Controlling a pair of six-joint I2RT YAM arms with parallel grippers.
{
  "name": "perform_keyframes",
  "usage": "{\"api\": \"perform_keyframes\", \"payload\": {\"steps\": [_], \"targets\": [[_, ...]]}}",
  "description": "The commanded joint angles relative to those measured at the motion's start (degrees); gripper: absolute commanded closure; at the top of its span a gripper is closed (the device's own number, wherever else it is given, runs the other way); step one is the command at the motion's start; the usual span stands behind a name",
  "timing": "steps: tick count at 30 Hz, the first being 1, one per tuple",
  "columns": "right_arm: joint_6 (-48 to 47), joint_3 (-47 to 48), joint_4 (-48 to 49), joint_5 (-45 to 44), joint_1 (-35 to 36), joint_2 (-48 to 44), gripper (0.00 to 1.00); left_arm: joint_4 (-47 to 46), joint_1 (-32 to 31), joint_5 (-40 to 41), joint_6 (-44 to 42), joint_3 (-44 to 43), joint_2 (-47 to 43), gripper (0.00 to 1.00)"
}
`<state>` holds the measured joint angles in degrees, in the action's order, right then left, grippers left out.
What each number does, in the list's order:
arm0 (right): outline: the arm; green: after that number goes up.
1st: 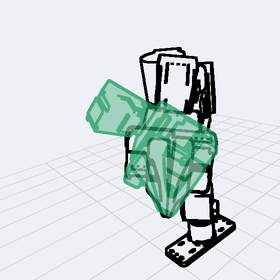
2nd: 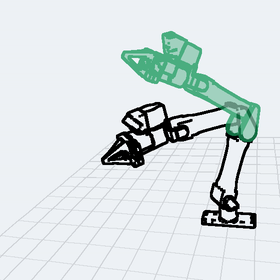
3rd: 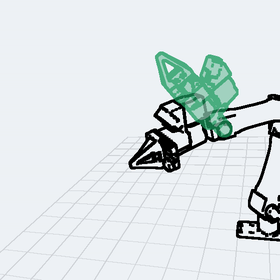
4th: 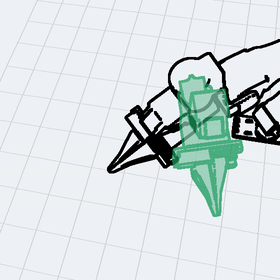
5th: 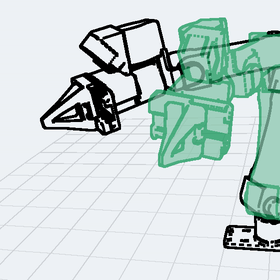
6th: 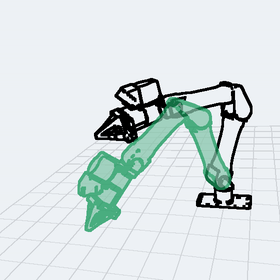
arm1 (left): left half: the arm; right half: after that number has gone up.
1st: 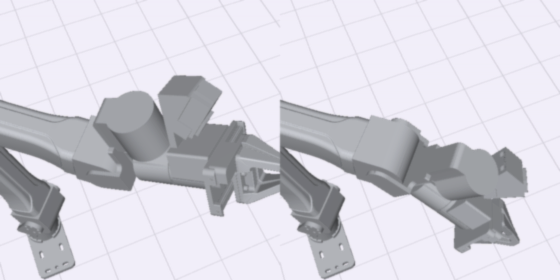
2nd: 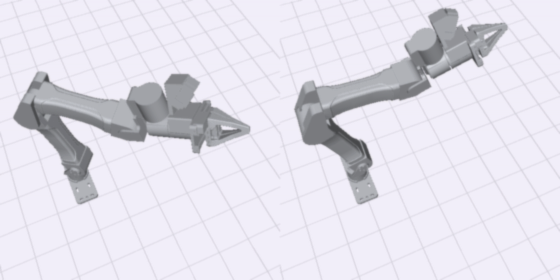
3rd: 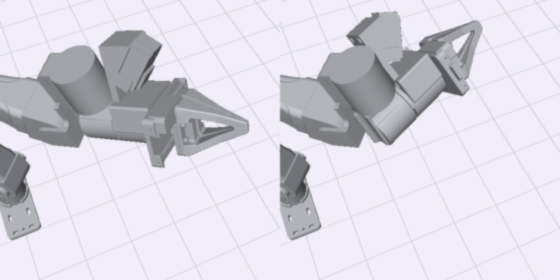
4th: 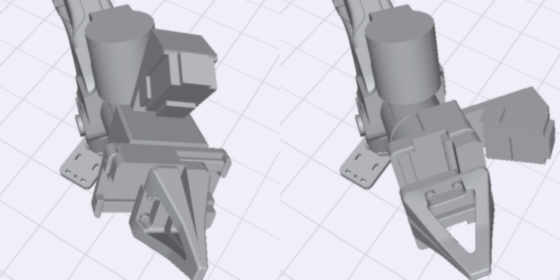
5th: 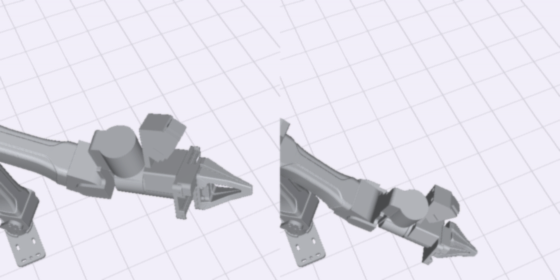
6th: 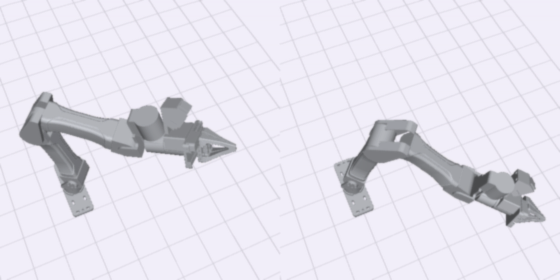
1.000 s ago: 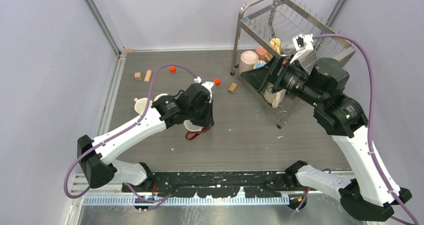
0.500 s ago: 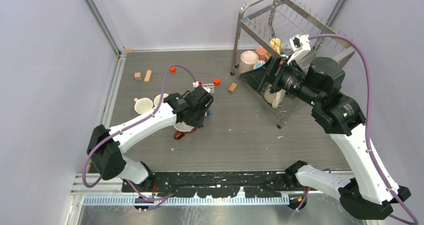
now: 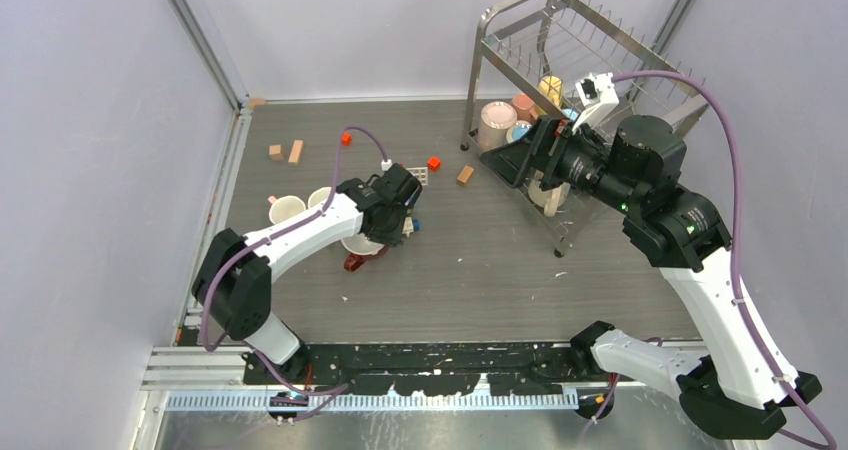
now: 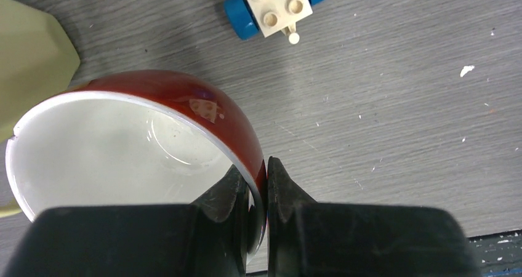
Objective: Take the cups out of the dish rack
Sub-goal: Place the cup at the center of the board.
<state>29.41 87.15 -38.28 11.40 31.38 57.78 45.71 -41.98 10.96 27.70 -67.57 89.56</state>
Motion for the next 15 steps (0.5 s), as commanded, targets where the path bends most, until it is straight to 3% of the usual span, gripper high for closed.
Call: {"api": "perform_keyframes", "payload": {"steps": [1, 11, 15], "targets": [[-1.41, 1.35, 0.18, -0.57, 0.01, -0.29, 0.00, -4.59, 0.23, 2.42, -1.86, -1.62, 1.22, 1.00], [-2.16, 1.66, -1.34, -0.76, -0.02, -0.37, 0.00, -4.89, 0.49, 4.44, -2.06, -2.26, 4.85, 1.00], [-2.26, 1.86, -1.53, -0.71, -0.03, -0.05, 0.00, -4.57, 0.49, 5.03, -2.12, -2.42, 5.31, 0.95]]}}
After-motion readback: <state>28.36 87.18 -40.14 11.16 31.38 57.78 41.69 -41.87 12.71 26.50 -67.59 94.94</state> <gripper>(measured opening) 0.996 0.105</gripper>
